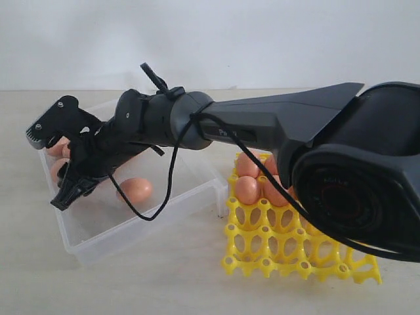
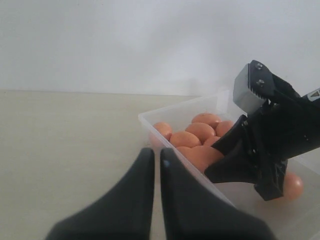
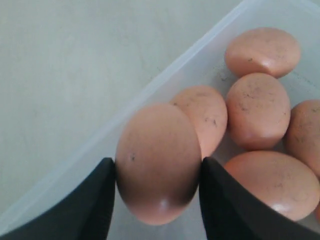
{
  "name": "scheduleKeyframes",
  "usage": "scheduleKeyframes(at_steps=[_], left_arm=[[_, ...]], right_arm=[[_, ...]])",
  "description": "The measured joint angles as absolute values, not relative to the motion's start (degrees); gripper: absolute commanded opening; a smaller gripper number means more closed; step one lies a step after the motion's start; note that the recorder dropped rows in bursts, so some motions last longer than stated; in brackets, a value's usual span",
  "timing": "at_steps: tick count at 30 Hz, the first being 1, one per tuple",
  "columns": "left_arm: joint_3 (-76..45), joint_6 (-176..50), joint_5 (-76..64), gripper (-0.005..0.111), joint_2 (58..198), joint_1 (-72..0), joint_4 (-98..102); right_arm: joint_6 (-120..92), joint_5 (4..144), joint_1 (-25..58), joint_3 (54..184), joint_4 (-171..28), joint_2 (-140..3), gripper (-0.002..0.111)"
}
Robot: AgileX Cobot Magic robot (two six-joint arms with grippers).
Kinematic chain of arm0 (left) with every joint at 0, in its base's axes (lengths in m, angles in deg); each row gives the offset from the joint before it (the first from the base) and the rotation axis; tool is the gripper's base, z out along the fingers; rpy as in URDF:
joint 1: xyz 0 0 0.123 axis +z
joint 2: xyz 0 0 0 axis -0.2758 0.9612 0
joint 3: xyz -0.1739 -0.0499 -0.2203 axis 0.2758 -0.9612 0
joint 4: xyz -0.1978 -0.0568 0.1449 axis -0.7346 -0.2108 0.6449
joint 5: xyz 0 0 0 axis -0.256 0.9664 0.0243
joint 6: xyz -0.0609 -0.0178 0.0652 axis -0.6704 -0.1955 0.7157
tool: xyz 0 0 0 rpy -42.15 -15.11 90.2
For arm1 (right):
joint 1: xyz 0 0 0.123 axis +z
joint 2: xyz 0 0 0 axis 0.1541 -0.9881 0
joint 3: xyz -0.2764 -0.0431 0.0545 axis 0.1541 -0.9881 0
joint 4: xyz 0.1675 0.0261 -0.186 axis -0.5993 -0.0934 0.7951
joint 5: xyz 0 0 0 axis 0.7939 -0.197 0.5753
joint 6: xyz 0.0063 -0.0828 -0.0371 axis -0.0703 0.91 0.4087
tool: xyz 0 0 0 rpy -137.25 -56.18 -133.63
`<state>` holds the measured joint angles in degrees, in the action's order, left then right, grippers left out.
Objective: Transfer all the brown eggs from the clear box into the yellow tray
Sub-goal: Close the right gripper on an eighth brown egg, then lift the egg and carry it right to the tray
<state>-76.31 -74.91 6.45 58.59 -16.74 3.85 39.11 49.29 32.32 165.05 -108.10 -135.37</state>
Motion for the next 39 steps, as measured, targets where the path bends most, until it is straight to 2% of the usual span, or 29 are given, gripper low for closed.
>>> scheduleKeyframes(at_steps=[10, 22, 29, 34, 39], left_arm=[[-76.31, -74.91, 6.45, 0.004, 58.59, -16.74, 3.85], [-76.31, -74.91, 6.45, 0.004, 58.59, -16.74, 3.85], [-76.31, -74.91, 6.45, 0.004, 58.59, -16.74, 3.85], [-76.31, -74.91, 6.45, 0.004, 58.59, -16.74, 3.85], [-76.31, -74.91, 6.45, 0.004, 58.59, -16.74, 3.85]], right_arm=[[31.14, 57.1, 32.32, 163.54, -114.99, -134.0, 0.0], [35.13, 78.18, 32.32, 140.25, -119.84, -118.9, 0.0], [17.57, 86.5, 32.32, 128.77, -102.99, -112.65, 0.0], [5.13, 88.95, 33.52, 126.02, -95.23, -108.86, 0.0], [-8.88, 99.36, 36.84, 122.39, -87.81, -102.83, 0.0]])
